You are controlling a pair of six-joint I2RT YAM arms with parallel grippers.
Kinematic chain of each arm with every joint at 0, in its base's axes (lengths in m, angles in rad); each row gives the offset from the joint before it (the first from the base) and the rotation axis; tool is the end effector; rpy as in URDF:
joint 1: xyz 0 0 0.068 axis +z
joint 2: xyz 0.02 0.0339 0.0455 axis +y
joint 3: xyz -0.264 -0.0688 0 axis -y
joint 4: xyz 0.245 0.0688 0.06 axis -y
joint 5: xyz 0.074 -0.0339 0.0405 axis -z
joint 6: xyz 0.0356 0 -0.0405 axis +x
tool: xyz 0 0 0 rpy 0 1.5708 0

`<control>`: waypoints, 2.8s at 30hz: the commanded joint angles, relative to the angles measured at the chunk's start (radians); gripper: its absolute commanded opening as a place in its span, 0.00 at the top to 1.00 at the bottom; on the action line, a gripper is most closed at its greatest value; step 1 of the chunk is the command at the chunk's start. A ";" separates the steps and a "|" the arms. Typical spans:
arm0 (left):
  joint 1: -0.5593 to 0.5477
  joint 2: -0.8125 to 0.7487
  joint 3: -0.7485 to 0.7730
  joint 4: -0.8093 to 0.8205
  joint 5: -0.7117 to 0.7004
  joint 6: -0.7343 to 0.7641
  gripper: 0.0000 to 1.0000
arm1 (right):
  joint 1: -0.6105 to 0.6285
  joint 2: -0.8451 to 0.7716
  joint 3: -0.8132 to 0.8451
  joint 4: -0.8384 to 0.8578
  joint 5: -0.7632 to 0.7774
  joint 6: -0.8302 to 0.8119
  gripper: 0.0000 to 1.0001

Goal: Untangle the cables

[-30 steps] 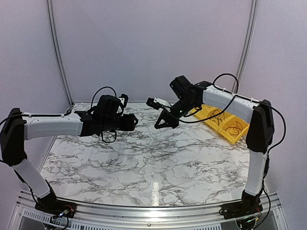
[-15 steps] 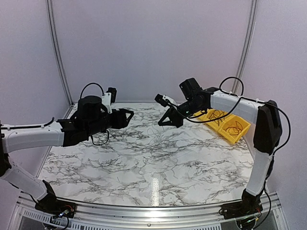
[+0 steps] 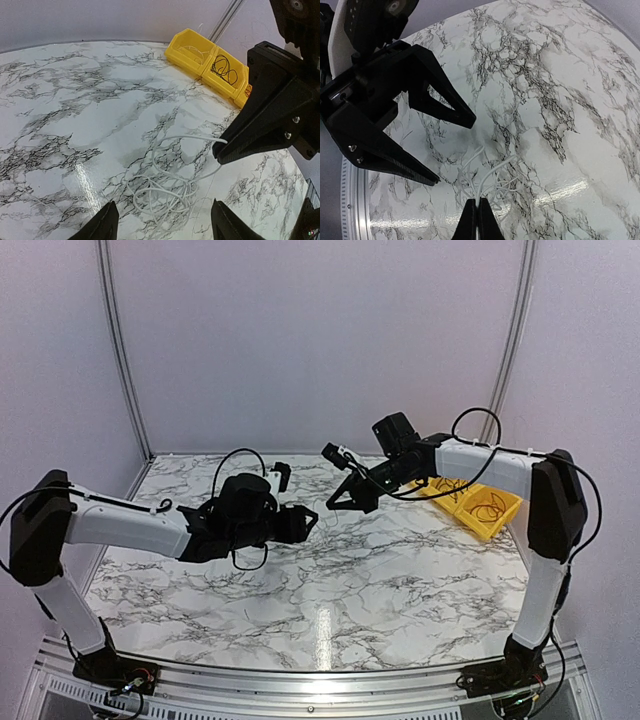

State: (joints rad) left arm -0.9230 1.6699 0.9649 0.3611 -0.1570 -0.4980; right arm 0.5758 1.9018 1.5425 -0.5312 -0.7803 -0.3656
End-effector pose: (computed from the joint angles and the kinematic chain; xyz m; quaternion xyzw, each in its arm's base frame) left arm 0.2303 -0.2952 0.2263 0.1278 0.8063 -0.3257 0.4769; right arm 0.3376 0.2490 0.2560 -0.5085 0.7195 0.3889 0.2692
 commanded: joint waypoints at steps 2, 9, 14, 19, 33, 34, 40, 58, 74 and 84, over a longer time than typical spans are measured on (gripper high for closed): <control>0.004 0.073 0.074 0.079 -0.009 -0.027 0.35 | 0.004 -0.013 -0.005 0.031 -0.032 0.020 1.00; 0.009 0.213 0.186 0.105 -0.066 -0.069 0.38 | 0.004 -0.045 -0.013 0.035 -0.081 0.030 1.00; 0.011 0.283 0.201 0.166 -0.080 -0.129 0.42 | 0.004 -0.079 -0.025 0.046 -0.089 0.041 1.00; 0.017 0.387 0.240 0.227 -0.132 -0.149 0.43 | 0.005 -0.099 -0.013 0.032 -0.215 0.055 1.00; 0.110 0.445 0.107 0.237 -0.163 -0.284 0.43 | -0.069 -0.363 0.298 -0.118 -0.214 0.050 1.00; 0.112 0.443 0.101 0.238 -0.160 -0.289 0.43 | -0.070 -0.363 0.289 -0.118 -0.206 0.044 1.00; 0.115 0.402 0.065 0.242 -0.160 -0.275 0.42 | -0.070 -0.352 0.199 -0.061 -0.163 0.040 1.00; -0.015 -0.018 -0.264 0.691 -0.420 0.128 0.01 | -0.071 -0.256 -0.032 0.065 -0.060 0.011 1.00; -0.083 0.011 -0.187 0.746 0.130 0.340 0.55 | -0.071 -0.244 -0.043 0.082 -0.041 0.019 1.00; -0.111 0.080 -0.009 0.527 0.150 0.381 0.66 | -0.072 -0.233 -0.046 0.084 -0.051 0.025 1.00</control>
State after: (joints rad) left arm -1.0210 1.7336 0.9226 0.9489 0.0040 -0.1913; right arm 0.5064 1.6627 1.5005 -0.4667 -0.8280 -0.3439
